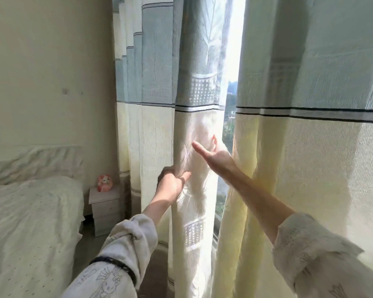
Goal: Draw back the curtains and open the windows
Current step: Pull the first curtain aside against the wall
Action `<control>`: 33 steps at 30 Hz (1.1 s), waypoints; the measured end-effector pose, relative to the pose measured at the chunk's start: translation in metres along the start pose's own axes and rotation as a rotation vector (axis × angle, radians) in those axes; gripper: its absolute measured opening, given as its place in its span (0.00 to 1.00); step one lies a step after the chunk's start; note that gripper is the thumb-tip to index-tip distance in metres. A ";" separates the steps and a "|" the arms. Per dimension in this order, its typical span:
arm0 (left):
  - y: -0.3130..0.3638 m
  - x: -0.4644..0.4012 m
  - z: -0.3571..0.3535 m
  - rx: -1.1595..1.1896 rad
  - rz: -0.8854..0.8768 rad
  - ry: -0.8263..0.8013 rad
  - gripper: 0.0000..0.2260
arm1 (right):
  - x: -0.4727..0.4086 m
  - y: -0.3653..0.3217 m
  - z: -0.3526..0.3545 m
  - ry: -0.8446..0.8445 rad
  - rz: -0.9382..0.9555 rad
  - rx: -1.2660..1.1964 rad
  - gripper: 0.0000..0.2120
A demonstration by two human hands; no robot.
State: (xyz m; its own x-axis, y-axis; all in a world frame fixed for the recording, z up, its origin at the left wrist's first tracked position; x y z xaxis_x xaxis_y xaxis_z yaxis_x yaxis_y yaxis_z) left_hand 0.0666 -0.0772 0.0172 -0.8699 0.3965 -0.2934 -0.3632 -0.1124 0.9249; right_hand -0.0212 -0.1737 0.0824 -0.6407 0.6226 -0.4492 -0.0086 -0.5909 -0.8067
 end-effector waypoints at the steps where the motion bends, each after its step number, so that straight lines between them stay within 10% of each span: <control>1: -0.003 -0.006 0.003 -0.003 -0.006 0.011 0.10 | -0.007 0.001 -0.008 -0.012 0.000 -0.044 0.38; 12: -0.051 -0.133 0.026 0.097 -0.081 0.082 0.09 | -0.120 0.036 -0.103 0.096 -0.063 -0.284 0.46; 16: -0.064 -0.182 0.029 0.060 -0.131 0.111 0.31 | -0.161 0.040 -0.134 0.072 -0.077 -0.410 0.22; 20: -0.077 -0.252 0.046 0.112 -0.075 -0.021 0.53 | -0.212 0.033 -0.186 0.012 -0.162 -0.599 0.22; 24: -0.086 -0.309 0.059 0.154 -0.121 -0.131 0.36 | -0.258 0.032 -0.224 0.007 -0.152 -0.632 0.26; 27: -0.094 -0.343 0.060 0.082 -0.082 -0.083 0.17 | -0.294 0.040 -0.234 0.268 -0.149 -0.144 0.36; 33: -0.107 -0.418 0.049 0.040 -0.137 0.052 0.15 | -0.365 0.059 -0.250 0.312 -0.054 -0.141 0.45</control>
State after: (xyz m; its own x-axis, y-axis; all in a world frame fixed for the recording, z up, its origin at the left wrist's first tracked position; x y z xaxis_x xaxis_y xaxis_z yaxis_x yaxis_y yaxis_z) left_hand 0.4856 -0.1863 0.0524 -0.8294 0.3580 -0.4290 -0.4674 -0.0239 0.8837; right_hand 0.4040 -0.3072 0.1023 -0.3768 0.7907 -0.4825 0.0842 -0.4895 -0.8679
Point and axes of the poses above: each hand's wrist, its own x-axis away from the middle knuckle, its own z-axis out of the back of the hand, y = z × x, the point moved 1 cm from there along -x, towards the middle knuckle, and after that the axes turned 6 degrees about y, right-handed, at the moved point
